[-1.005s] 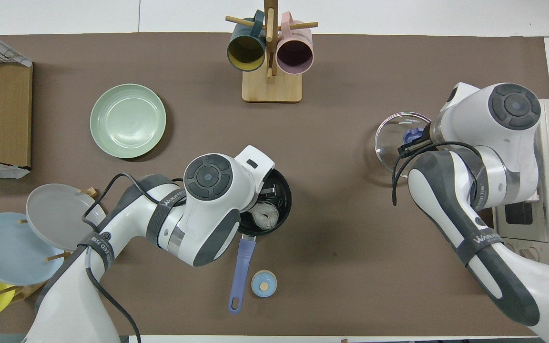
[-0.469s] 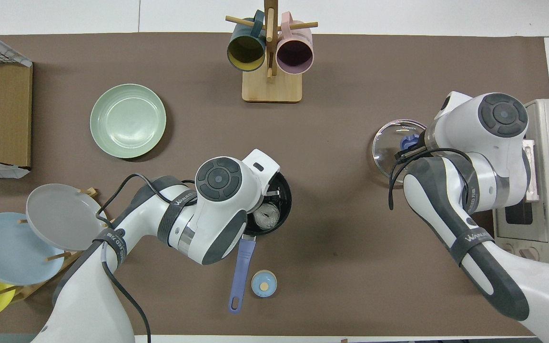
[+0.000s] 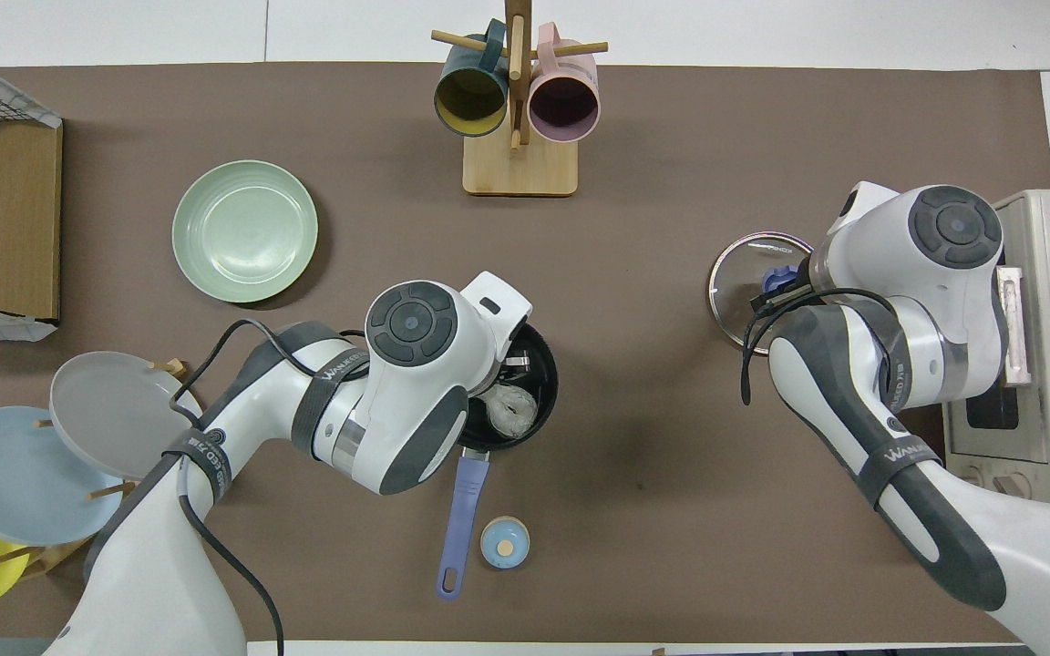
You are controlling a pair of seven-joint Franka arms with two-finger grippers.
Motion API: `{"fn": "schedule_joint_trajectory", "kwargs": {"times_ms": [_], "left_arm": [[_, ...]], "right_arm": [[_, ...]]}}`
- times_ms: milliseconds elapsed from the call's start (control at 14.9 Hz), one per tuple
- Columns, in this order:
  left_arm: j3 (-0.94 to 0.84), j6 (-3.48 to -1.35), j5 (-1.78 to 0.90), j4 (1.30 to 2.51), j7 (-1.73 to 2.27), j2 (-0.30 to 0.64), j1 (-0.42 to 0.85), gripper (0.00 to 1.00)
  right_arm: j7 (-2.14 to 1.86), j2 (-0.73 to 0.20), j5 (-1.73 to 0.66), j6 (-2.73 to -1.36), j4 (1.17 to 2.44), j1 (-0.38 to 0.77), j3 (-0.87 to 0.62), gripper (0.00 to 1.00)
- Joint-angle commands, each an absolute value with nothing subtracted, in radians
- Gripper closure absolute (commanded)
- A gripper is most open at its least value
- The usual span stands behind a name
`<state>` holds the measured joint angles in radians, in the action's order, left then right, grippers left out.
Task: Transfer vermicelli from pot to plate
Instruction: 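Pinch the vermicelli with the left gripper while the right gripper holds the lid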
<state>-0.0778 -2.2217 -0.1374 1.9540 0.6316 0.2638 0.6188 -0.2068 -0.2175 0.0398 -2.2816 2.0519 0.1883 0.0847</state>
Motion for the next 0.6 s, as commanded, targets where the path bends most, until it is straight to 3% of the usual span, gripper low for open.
{"fn": "schedule_joint_trajectory", "kwargs": {"times_ms": [0,268,536], "left_arm": [[-0.075,-2.131,-0.146,1.925,0.617,0.213,0.611,1.0],[-0.074,-2.038,-0.153,1.889,0.617,0.172,0.601,1.0],[-0.075,-1.818,-0.155,1.734,0.6,0.16,0.539,1.0]], "right_arm": [[-0.218,-0.198,0.051,-2.283,2.053,0.17,0.069,0.0],[-0.216,-0.176,0.037,-2.079,1.916,0.166,0.069,0.0],[-0.181,-0.15,0.006,-1.86,1.757,0.138,0.071,0.0]]}}
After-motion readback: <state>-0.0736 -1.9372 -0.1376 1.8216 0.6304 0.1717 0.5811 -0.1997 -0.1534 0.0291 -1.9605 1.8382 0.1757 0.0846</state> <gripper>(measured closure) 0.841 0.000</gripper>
